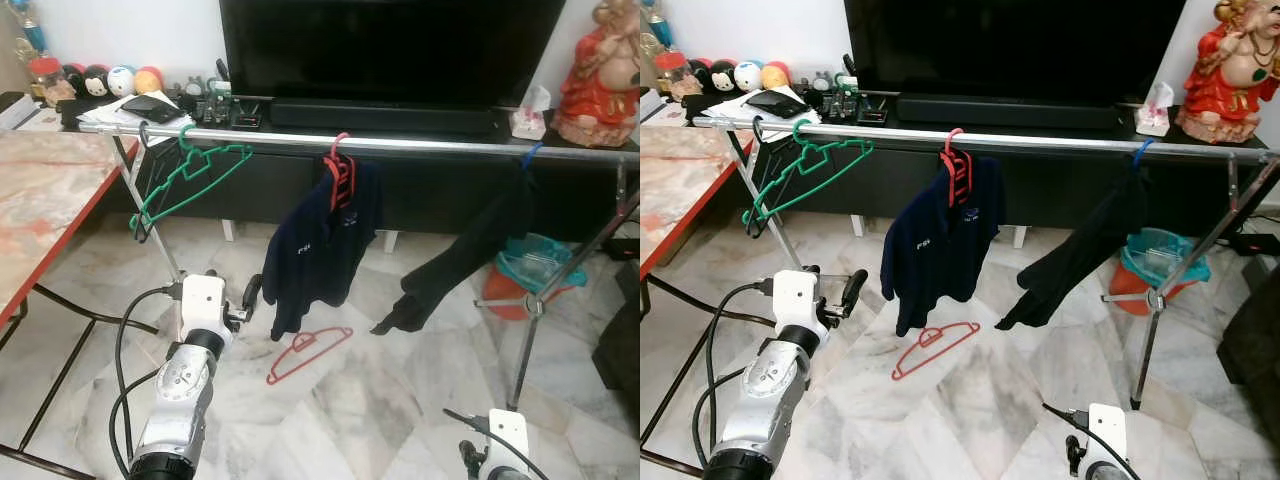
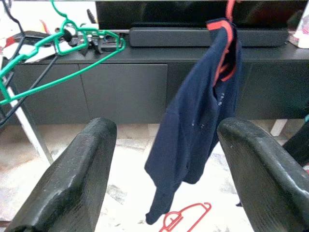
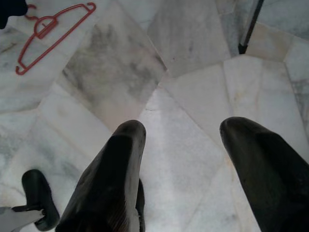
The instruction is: Hang hanger
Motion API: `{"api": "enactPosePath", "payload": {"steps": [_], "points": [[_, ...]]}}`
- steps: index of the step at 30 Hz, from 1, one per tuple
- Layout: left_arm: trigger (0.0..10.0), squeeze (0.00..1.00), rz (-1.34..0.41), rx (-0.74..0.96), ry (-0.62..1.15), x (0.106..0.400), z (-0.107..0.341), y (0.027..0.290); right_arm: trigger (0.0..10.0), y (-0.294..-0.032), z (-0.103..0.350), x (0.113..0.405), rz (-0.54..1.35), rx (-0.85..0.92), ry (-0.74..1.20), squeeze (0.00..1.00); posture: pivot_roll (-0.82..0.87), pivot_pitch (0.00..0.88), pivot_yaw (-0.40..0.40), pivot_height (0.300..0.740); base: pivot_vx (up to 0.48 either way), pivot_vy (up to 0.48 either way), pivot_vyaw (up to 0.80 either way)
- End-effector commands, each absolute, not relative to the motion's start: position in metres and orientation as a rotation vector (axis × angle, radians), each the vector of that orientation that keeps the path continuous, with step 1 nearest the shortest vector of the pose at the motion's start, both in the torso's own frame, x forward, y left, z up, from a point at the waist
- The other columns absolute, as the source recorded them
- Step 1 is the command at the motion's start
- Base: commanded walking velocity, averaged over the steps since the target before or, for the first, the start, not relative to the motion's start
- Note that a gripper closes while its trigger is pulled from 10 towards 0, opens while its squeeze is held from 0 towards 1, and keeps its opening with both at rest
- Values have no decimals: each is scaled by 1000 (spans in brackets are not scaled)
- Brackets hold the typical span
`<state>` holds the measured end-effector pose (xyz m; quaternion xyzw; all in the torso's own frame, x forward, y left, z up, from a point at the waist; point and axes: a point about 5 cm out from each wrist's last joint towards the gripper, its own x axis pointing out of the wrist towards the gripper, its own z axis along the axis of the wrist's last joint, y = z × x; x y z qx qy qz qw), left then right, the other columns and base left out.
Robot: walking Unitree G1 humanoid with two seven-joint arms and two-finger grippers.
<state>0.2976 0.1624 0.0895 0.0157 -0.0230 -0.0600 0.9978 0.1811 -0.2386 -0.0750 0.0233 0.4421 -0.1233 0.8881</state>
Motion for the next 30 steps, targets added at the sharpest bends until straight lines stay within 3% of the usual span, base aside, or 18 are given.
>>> {"api": "enactPosePath", "payload": {"steps": [1,30], "points": [[10000,0,-135,22,-51,298,93,159,10000,-240,-74,181,-263,53,905,0,-134,0,-16,740,341,0,0],[10000,0,-165,21,-35,307,104,159,10000,-239,-72,187,-252,31,906,0,-150,0,-5,740,394,0,-30]]}}
